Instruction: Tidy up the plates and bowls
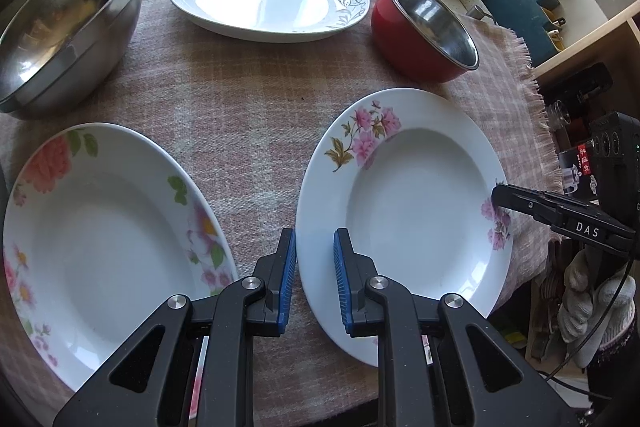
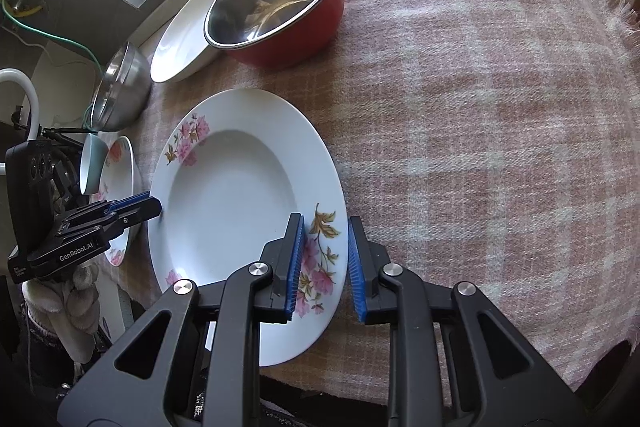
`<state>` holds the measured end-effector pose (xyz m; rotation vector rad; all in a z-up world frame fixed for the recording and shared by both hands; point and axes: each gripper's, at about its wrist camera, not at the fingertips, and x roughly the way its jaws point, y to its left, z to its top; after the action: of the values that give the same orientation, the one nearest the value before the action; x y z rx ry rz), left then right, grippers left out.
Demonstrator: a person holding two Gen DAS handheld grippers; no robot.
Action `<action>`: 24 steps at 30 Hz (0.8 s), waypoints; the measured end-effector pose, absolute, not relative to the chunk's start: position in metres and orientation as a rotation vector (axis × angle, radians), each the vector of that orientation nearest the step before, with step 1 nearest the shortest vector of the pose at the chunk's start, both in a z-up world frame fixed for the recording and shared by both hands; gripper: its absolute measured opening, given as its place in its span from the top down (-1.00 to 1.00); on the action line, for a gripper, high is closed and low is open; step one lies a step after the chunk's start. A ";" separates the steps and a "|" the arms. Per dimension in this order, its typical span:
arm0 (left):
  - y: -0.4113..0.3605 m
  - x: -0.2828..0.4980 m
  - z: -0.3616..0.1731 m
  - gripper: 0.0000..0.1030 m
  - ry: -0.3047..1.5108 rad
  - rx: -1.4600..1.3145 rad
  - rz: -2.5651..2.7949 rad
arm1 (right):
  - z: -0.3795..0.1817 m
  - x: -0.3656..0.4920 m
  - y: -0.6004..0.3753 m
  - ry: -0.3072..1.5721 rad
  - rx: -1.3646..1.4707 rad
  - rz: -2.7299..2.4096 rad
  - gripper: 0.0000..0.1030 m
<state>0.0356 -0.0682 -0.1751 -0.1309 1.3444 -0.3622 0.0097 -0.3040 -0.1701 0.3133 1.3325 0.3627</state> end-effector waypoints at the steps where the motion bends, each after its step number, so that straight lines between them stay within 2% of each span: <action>1: -0.068 0.035 -0.175 0.67 1.344 -0.132 -0.362 | -0.170 0.009 -0.304 1.334 0.313 0.363 0.57; 10: -0.071 0.037 -0.174 0.66 1.339 -0.117 -0.368 | -0.172 0.009 -0.301 1.335 0.287 0.345 0.48; 12: -0.071 0.036 -0.172 0.65 1.332 -0.111 -0.358 | -0.169 0.009 -0.300 1.323 0.266 0.331 0.23; 13: -0.069 0.036 -0.172 0.65 1.328 -0.113 -0.354 | -0.167 0.008 -0.301 1.312 0.261 0.323 0.02; 14: -0.068 0.036 -0.171 0.65 1.324 -0.119 -0.350 | -0.164 0.008 -0.302 1.300 0.257 0.317 -0.03; 24: -0.038 0.027 -0.143 0.61 1.234 -0.219 -0.333 | -0.126 0.004 -0.303 1.165 0.179 0.268 -0.07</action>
<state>0.0272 -0.0378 -0.1433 -0.2194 1.2341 -0.3329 0.0037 -0.3035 -0.1259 0.1795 1.1647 0.2680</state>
